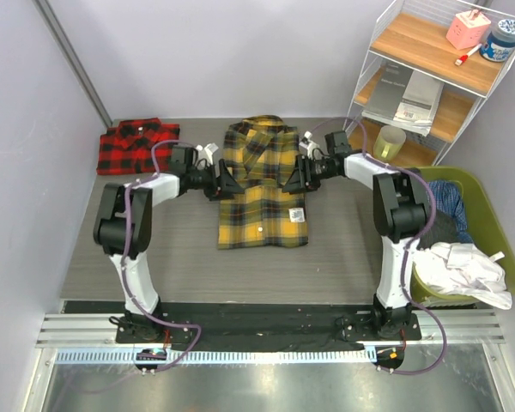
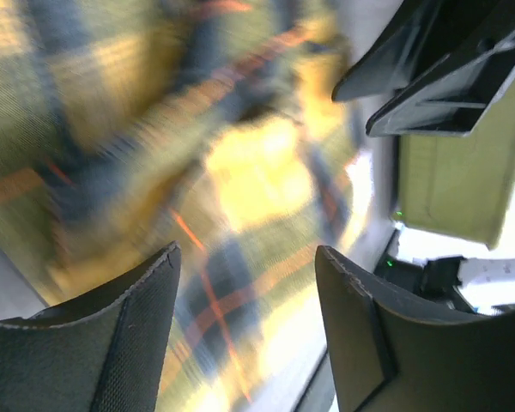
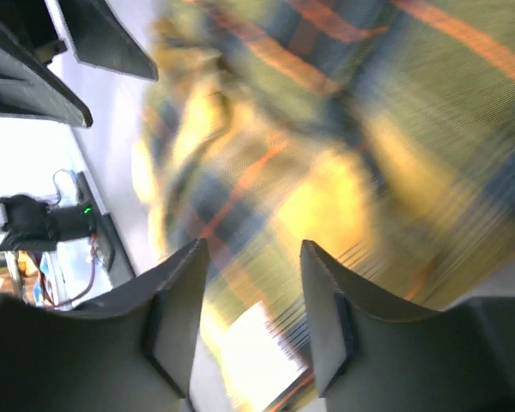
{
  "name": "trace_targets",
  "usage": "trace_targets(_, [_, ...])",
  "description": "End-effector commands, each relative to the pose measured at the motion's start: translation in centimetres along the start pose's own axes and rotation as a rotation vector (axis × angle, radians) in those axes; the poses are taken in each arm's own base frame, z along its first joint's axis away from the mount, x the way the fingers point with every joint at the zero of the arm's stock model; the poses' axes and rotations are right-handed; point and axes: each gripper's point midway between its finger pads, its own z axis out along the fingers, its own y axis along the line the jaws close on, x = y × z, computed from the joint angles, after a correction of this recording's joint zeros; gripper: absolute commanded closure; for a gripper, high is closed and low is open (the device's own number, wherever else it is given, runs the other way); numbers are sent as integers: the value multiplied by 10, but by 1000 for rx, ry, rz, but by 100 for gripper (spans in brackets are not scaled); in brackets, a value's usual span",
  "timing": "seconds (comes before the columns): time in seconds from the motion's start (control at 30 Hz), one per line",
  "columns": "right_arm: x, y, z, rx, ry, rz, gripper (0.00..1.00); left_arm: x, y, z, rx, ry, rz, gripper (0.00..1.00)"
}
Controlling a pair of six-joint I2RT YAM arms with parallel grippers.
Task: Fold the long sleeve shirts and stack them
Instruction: Fold the shirt
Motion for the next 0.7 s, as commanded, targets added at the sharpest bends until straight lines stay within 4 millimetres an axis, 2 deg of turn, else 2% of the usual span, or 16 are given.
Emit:
trace_targets(0.0, [-11,93,-50,-72,-68,-139,41,8,-85,-39,148,-16,165,31])
trace_targets(0.03, [12,106,-43,-101,-23,-101,33,26,-88,-38,159,16,142,28])
trace_targets(0.07, [22,121,-46,-124,-14,-108,28,43,-104,-33,190,58,138,25])
trace_targets(0.1, [34,129,-41,-141,6,-101,19,54,-113,-32,206,75,139,17])
trace_targets(0.13, [58,134,-30,-160,49,-66,1,71,-111,-28,204,105,112,12])
trace_targets(0.17, [68,137,-25,-175,65,-53,0,79,-121,-20,237,105,146,7])
trace_targets(0.2, [76,138,-21,-185,75,-26,0,84,-122,-16,242,107,77,0])
trace_targets(0.23, [85,132,-13,-198,73,-9,0,97,-112,-11,238,120,29,0])
trace_targets(0.3, [96,117,0,-189,96,83,0,96,-106,-3,248,99,-16,0])
trace_targets(0.33, [104,105,4,-177,106,110,0,102,-89,4,228,113,-52,0])
trace_targets(0.4, [110,84,9,-158,113,159,0,100,-69,9,201,105,-69,0])
trace_targets(0.43, [124,63,16,-137,136,213,0,107,-48,16,174,125,-98,0])
trace_targets(0.5, [132,36,15,-123,139,275,0,109,-20,17,128,137,-155,0])
trace_targets(0.57, [152,12,14,-86,187,356,0,111,7,12,96,141,-234,0])
trace_targets(0.63, [159,4,1,-73,219,373,1,112,9,3,105,150,-264,0])
trace_targets(0.67, [156,9,-4,-76,218,349,0,108,-4,-7,138,148,-216,0])
